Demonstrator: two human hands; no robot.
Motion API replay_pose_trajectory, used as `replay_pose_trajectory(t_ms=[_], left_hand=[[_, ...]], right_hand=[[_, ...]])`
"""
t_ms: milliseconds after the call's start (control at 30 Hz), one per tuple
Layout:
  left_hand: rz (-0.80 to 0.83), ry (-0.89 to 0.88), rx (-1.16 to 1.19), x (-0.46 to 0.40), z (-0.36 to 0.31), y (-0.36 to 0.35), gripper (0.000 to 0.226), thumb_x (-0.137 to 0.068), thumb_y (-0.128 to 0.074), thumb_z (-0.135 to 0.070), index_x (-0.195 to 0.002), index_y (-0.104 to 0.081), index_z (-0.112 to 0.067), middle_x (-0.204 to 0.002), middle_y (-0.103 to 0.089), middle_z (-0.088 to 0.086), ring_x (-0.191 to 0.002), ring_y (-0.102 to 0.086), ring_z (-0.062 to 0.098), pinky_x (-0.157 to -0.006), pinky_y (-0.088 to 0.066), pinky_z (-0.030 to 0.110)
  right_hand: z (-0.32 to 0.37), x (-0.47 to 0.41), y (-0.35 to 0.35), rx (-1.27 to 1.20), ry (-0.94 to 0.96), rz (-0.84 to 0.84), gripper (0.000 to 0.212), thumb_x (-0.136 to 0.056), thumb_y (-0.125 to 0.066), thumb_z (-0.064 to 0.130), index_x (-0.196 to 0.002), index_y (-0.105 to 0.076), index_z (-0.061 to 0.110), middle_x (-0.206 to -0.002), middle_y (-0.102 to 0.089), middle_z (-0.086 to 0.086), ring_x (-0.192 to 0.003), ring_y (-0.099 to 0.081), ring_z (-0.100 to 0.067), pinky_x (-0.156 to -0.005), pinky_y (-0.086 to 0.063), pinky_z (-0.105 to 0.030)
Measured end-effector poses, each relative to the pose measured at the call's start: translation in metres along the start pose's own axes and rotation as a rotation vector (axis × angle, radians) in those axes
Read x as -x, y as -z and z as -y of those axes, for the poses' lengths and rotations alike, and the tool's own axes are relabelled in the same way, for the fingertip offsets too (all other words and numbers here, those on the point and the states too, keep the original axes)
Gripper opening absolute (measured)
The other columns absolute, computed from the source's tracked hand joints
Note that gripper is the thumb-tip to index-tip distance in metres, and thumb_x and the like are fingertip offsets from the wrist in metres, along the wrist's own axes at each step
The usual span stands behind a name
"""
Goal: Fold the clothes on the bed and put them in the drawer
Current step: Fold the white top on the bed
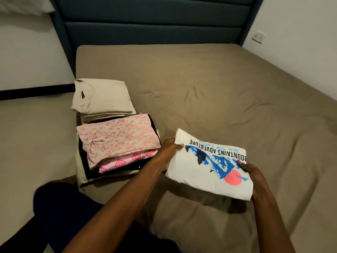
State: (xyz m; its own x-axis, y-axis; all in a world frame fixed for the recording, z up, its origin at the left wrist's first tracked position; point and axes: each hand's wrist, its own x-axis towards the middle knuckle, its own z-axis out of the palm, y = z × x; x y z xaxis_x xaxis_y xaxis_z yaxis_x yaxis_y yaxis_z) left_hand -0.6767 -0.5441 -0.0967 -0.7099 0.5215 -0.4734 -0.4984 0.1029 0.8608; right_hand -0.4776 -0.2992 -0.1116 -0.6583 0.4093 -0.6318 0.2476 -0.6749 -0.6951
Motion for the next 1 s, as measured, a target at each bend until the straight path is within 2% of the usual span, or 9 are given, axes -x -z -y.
replay_pose_trajectory(t_ms=[167, 267, 400, 567, 633, 800, 867, 933, 1000], left_hand=[[-0.076, -0.094, 0.115, 0.003, -0.059, 0.055, 0.020, -0.096, -0.060, -0.003, -0.114, -0.069, -0.001, -0.104, -0.077, 0.018, -0.084, -0.075, 0.033, -0.074, -0.061, 0.035], [-0.205, -0.197, 0.121, 0.001, -0.084, 0.098, 0.021, -0.097, -0.058, -0.002, -0.115, -0.069, 0.001, -0.106, -0.076, 0.020, -0.084, -0.073, 0.032, -0.082, -0.058, 0.041], [-0.364, -0.248, 0.124, -0.001, -0.114, 0.178, 0.023, -0.099, -0.056, -0.003, -0.118, -0.066, 0.003, -0.111, -0.073, 0.023, -0.091, -0.071, 0.036, -0.076, -0.059, 0.038], [-0.528, -0.275, 0.161, -0.024, -0.138, 0.280, 0.026, -0.101, -0.054, -0.004, -0.124, -0.064, 0.005, -0.115, -0.071, 0.024, -0.089, -0.073, 0.033, -0.075, -0.062, 0.036], [-0.551, -0.272, 0.159, -0.038, -0.151, 0.318, 0.024, -0.103, -0.052, -0.005, -0.122, -0.064, 0.003, -0.112, -0.072, 0.022, -0.080, -0.075, 0.026, -0.066, -0.062, 0.032], [-0.607, -0.236, 0.070, -0.095, -0.181, 0.405, 0.025, -0.104, -0.054, -0.011, -0.121, -0.064, 0.004, -0.118, -0.071, 0.026, -0.079, -0.074, 0.028, -0.072, -0.060, 0.035], [-0.637, -0.184, 0.001, -0.119, -0.186, 0.427, 0.027, -0.103, -0.056, -0.012, -0.118, -0.065, 0.009, -0.115, -0.071, 0.028, -0.073, -0.075, 0.026, -0.068, -0.061, 0.034], [-0.648, -0.168, -0.058, -0.133, -0.183, 0.436, 0.027, -0.103, -0.056, -0.013, -0.114, -0.066, 0.010, -0.112, -0.071, 0.029, -0.080, -0.074, 0.033, -0.079, -0.061, 0.044], [-0.672, -0.216, -0.099, -0.140, -0.187, 0.440, 0.023, -0.103, -0.055, -0.013, -0.111, -0.067, 0.006, -0.107, -0.074, 0.026, -0.090, -0.073, 0.038, -0.088, -0.057, 0.051]], right_hand=[[0.027, -0.021, -0.077, -0.036, -0.007, 0.125, 0.051, -0.100, -0.054, 0.029, -0.146, -0.054, 0.008, -0.143, -0.060, -0.021, -0.129, -0.057, -0.042, -0.114, -0.038, -0.061], [0.037, -0.045, -0.136, -0.019, -0.019, 0.249, 0.049, -0.101, -0.051, 0.030, -0.145, -0.054, 0.008, -0.144, -0.059, -0.021, -0.126, -0.059, -0.042, -0.112, -0.041, -0.059], [0.040, -0.092, -0.238, 0.083, 0.014, 0.385, 0.046, -0.099, -0.051, 0.019, -0.140, -0.055, -0.002, -0.137, -0.062, -0.028, -0.115, -0.065, -0.045, -0.100, -0.052, -0.061], [0.029, -0.162, -0.363, 0.199, 0.064, 0.495, 0.050, -0.093, -0.059, 0.010, -0.139, -0.053, -0.008, -0.133, -0.061, -0.035, -0.118, -0.062, -0.053, -0.099, -0.051, -0.065], [0.022, -0.187, -0.412, 0.207, 0.089, 0.480, 0.047, -0.090, -0.061, 0.007, -0.135, -0.056, -0.008, -0.129, -0.062, -0.036, -0.113, -0.064, -0.054, -0.098, -0.050, -0.068], [-0.007, -0.258, -0.489, 0.230, 0.053, 0.479, 0.050, -0.084, -0.070, 0.015, -0.129, -0.061, -0.006, -0.123, -0.066, -0.035, -0.115, -0.062, -0.057, -0.100, -0.044, -0.075], [-0.019, -0.277, -0.506, 0.316, 0.048, 0.420, 0.044, -0.080, -0.074, 0.019, -0.116, -0.068, -0.006, -0.118, -0.067, -0.037, -0.104, -0.068, -0.051, -0.096, -0.051, -0.069], [-0.020, -0.281, -0.514, 0.399, 0.111, 0.349, 0.021, -0.088, -0.072, 0.014, -0.100, -0.070, -0.003, -0.111, -0.070, -0.036, -0.083, -0.072, -0.037, -0.078, -0.060, -0.048], [-0.015, -0.284, -0.519, 0.400, 0.148, 0.369, 0.010, -0.098, -0.061, 0.004, -0.100, -0.070, -0.001, -0.103, -0.074, -0.028, -0.076, -0.074, -0.034, -0.070, -0.062, -0.042]])
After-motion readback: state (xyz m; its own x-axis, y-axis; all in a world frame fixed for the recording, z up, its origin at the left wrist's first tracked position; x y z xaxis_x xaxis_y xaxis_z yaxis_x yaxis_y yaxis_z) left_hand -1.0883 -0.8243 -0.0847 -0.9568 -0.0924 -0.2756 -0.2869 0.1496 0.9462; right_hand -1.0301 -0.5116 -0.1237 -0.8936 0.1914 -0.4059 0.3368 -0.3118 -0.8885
